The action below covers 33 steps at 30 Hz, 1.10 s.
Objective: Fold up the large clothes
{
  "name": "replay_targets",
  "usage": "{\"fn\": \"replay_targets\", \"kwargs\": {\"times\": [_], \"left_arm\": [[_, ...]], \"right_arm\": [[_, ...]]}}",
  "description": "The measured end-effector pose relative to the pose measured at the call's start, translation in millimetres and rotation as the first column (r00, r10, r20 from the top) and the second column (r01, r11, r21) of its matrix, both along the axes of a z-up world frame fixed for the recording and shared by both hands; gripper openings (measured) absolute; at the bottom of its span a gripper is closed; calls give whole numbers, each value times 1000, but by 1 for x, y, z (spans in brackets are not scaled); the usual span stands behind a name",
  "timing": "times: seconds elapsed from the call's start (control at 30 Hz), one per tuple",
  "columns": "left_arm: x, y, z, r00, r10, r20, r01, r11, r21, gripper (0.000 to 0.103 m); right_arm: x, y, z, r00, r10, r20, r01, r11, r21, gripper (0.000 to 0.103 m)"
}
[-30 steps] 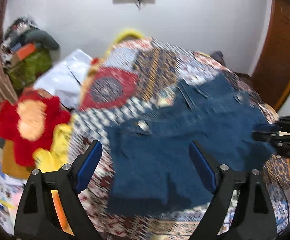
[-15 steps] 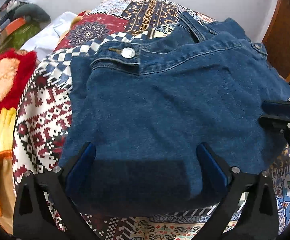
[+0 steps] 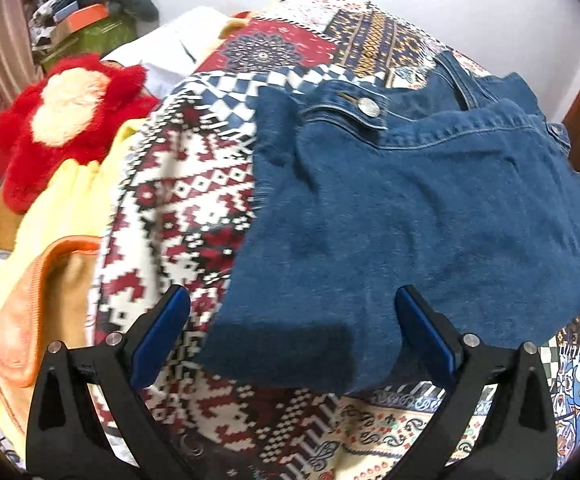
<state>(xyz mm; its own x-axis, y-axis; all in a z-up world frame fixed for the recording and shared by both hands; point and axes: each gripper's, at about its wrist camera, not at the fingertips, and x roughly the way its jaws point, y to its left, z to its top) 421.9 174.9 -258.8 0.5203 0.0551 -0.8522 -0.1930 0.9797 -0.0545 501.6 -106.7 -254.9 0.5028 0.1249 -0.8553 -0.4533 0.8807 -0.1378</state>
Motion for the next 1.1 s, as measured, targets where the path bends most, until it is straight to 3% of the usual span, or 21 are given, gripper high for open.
{"fn": "replay_targets", "kwargs": {"times": [0.2, 0.37, 0.53, 0.67, 0.83, 0.93, 1.03, 1.1], "left_arm": [[-15, 18, -2, 998, 59, -24, -61, 996, -60, 103], [-19, 14, 2, 994, 79, -71, -83, 994, -66, 101], [-35, 5, 24, 995, 101, -5, -100, 984, -149, 101], [-49, 6, 35, 991, 131, 29, -119, 956, -269, 101], [-61, 2, 22, 987, 161, 6, -149, 922, -358, 101], [-61, -2, 7, 987, 160, -20, -153, 892, -425, 101], [-48, -9, -15, 988, 130, -82, -153, 891, -428, 101], [-39, -13, -28, 989, 108, -102, -144, 871, -469, 101]], "right_arm": [[4, -31, -4, 998, -60, -23, 60, 998, 24, 81], [2, -34, 0, 997, -71, -20, 72, 997, 15, 81], [-8, -27, 19, 998, -57, 8, 56, 997, 52, 81], [-20, -12, 42, 998, -17, 63, 11, 996, 92, 81], [-31, 9, 54, 993, 32, 110, -46, 991, 128, 81], [-32, 22, 49, 991, 66, 118, -81, 989, 126, 81], [-28, 37, 35, 988, 108, 108, -118, 989, 90, 81], [-22, 45, 22, 989, 121, 87, -126, 990, 59, 81]]}}
